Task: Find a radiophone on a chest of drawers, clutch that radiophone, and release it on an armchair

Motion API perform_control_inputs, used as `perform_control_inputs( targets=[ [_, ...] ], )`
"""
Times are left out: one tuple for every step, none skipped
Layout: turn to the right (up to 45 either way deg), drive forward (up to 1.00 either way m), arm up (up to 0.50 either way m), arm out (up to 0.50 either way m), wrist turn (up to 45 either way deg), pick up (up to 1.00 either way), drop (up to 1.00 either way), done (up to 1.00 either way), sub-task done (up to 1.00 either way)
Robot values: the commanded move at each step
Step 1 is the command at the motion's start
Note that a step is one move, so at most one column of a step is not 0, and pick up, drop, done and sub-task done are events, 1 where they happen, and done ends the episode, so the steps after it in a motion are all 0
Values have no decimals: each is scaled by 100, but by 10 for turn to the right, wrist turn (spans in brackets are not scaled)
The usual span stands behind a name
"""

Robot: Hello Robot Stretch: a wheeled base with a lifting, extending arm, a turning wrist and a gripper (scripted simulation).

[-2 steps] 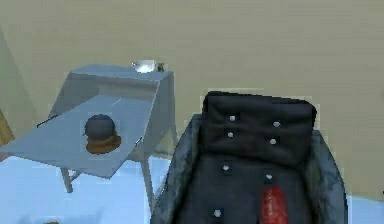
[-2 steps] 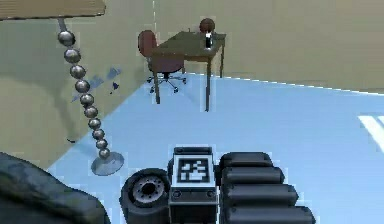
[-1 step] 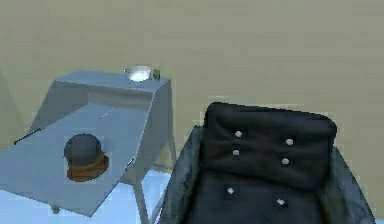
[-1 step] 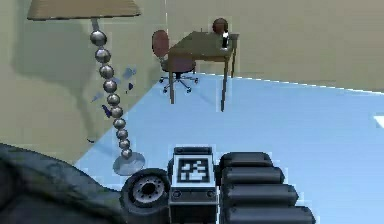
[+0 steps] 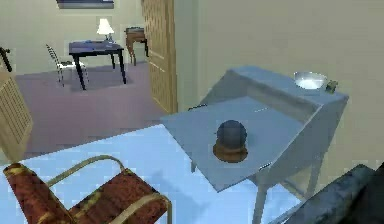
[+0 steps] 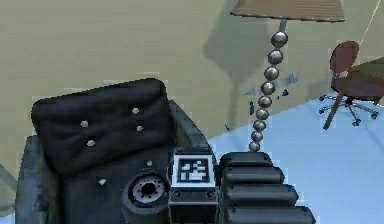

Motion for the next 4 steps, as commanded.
perform_control_inputs(
  targets=[
    [-450,0,0,0,0,0,0,0,0],
    [-360,0,0,0,0,0,0,0,0],
    [450,0,0,0,0,0,0,0,0],
    [450,0,0,0,0,0,0,0,0]
  ],
)
